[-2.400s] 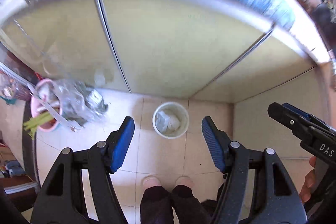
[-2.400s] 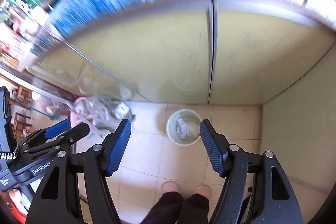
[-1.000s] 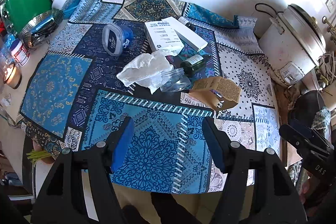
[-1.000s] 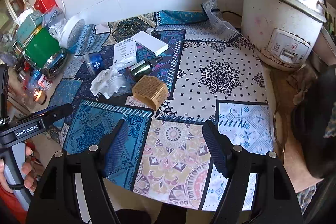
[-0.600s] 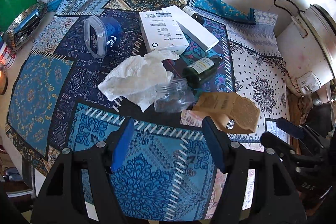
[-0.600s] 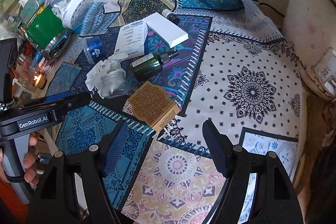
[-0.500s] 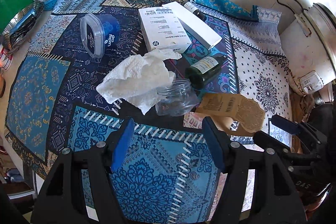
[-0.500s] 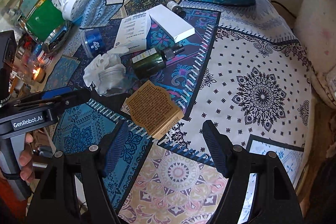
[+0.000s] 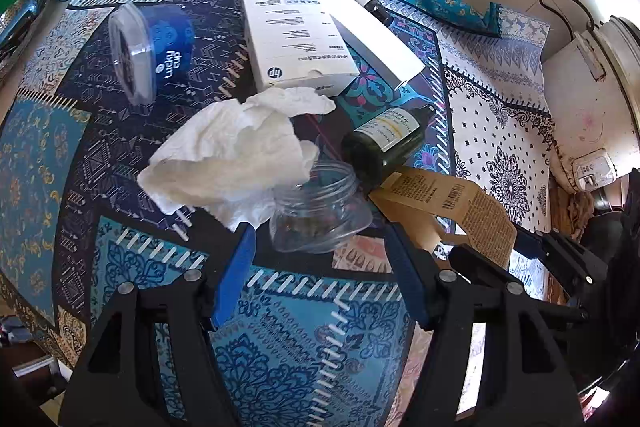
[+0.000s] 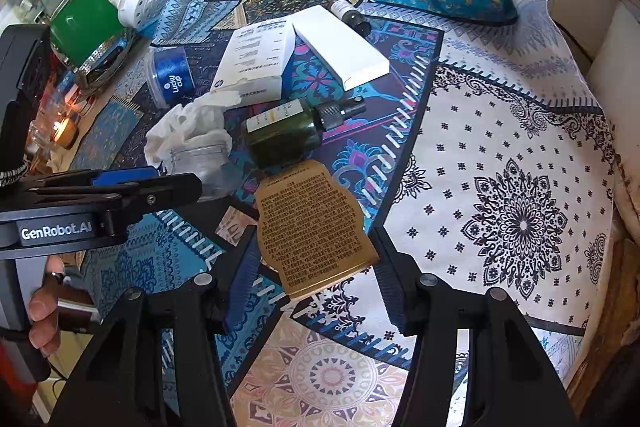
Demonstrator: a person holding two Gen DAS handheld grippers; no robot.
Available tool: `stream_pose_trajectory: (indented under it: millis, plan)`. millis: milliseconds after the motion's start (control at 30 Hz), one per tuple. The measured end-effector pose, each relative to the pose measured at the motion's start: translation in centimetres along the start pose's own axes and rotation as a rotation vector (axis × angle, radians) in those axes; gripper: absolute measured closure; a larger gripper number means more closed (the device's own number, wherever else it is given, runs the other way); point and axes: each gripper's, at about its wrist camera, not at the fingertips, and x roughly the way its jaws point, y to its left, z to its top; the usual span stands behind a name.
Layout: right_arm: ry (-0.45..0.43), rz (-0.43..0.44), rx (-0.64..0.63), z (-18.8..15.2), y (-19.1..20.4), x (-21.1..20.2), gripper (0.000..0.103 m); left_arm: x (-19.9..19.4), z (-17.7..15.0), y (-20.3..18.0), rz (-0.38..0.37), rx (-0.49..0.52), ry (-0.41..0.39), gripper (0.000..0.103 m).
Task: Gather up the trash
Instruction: 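Grasp the clear plastic jar with the left gripper while the right gripper grasps the brown cardboard, then carry the jar and cardboard down toward the trash bin with both grippers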
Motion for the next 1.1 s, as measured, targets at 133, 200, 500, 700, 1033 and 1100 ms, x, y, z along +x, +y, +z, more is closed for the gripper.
stream_pose_trajectory:
  millis: [133,200,500,700,1033,1100]
  plan:
    - [-0.023,-0.012,0.030,-0.3,-0.6,-0.9,0.053,0.8,0.5,-0.6,0.012,0.013,-0.001,0.038]
    - [-0.031,-0.016,0.048,-0.6,-1.1,-1.3,0.053,1.4,0.8,-0.9,0.021,0.014,0.004,0.038]
    - [-0.056,-0.039,0.145,-2.6,-3.4,-3.2,0.053,3.6,1.1,-1.6,0.063,-0.009,-0.005,0.039]
    - [-0.074,-0.045,0.175,-3.9,-4.1,-4.4,0.053,2.8,-0.5,-2.5,0.066,0.014,-0.034,0.039]
    - [-0.133,-0.058,0.176,-5.3,-2.4,-7.0,0.053,-3.4,-3.4,-3.6,0.065,0.072,-0.148,0.039]
    - [-0.154,-0.064,0.175,-5.5,-1.5,-7.9,0.053,-4.8,-4.0,-3.5,0.061,0.079,-0.174,0.039]
